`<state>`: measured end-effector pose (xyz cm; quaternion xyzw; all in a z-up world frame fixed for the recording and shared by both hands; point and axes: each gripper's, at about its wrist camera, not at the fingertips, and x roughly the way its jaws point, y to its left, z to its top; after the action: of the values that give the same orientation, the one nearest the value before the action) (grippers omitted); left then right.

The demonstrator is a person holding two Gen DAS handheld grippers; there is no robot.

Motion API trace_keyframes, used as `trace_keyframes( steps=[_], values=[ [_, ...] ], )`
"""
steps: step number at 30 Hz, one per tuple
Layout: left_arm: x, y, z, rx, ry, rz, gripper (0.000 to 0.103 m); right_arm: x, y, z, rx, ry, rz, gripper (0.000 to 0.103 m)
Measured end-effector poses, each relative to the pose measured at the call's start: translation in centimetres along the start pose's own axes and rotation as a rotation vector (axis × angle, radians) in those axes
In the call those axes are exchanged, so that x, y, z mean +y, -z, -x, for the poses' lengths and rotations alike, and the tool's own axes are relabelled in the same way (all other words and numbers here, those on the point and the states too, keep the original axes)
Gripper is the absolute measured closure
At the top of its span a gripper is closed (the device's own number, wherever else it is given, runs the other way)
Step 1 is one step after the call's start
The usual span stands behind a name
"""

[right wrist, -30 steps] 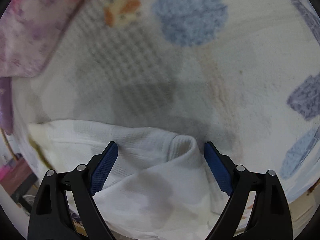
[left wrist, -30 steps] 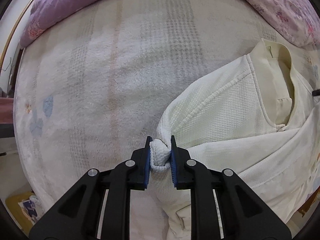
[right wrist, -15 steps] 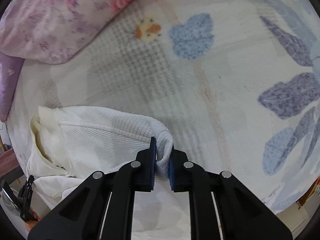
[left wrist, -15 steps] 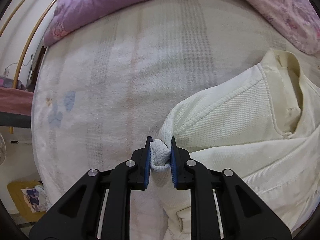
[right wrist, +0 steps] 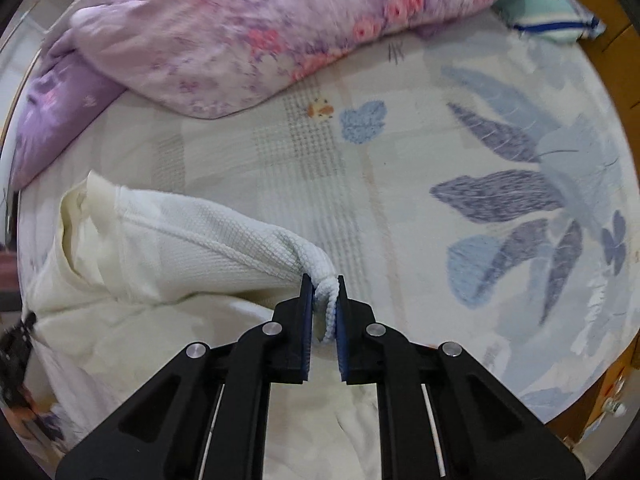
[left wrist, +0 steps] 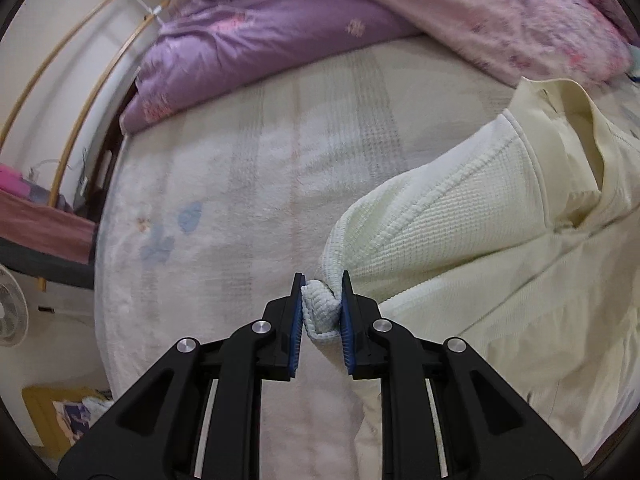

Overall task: Fold large clothes
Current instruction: 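Lift the hem with both tools and fold it over toward the collar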

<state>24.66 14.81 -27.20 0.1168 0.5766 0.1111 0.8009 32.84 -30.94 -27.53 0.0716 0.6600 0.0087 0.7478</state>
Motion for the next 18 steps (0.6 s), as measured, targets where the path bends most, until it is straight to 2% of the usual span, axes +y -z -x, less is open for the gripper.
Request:
trace_keyframes(
  steps=[5, 10, 14, 18],
  values=[
    [-0.2, 4.1, 4.1, -0.072, -0.022, -0.039, 0.087, 0.6, 5.4, 2.5, -0.062, 0.015, 0.010, 0.094],
    [-0.3, 9.2, 7.9, -0.117, -0.014, -0.012, 0.087, 0.3, 10.6, 4.3, -0.081, 0.021, 0.028, 0.095],
    [-0.9, 13.4, 9.0, -0.100, -0.039, -0.016, 0.087, -0.6, 15.8, 5.0, -0.067, 0.037, 0.051, 0.095],
    [-0.8, 18.3, 9.0, -0.032, 0.010, 0.069, 0.087, -2.0, 21.2, 4.1, -0.011, 0.028, 0.030, 0.096]
  ],
)
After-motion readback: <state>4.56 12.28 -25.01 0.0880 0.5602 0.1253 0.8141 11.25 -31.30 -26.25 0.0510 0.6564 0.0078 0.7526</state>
